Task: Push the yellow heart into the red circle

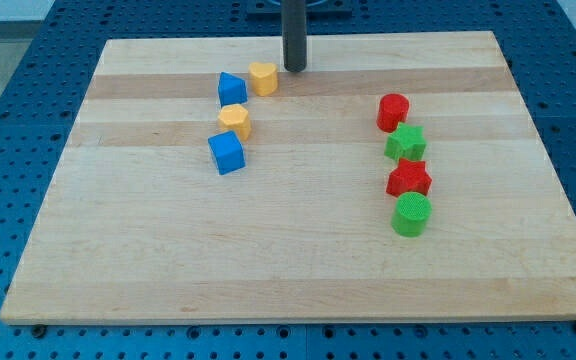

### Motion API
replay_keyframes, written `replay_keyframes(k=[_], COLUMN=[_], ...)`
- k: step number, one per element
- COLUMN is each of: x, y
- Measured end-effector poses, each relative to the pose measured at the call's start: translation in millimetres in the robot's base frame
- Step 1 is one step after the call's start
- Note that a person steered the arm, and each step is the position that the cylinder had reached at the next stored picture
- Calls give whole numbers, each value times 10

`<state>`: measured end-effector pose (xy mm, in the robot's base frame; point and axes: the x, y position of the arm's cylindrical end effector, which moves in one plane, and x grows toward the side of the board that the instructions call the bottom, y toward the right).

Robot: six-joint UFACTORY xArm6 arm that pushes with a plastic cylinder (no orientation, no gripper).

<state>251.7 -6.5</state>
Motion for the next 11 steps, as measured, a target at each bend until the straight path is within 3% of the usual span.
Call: replay_keyframes(k=[4,6,9,11], x=[-96,401,812,581], y=[-801,-546,546,266])
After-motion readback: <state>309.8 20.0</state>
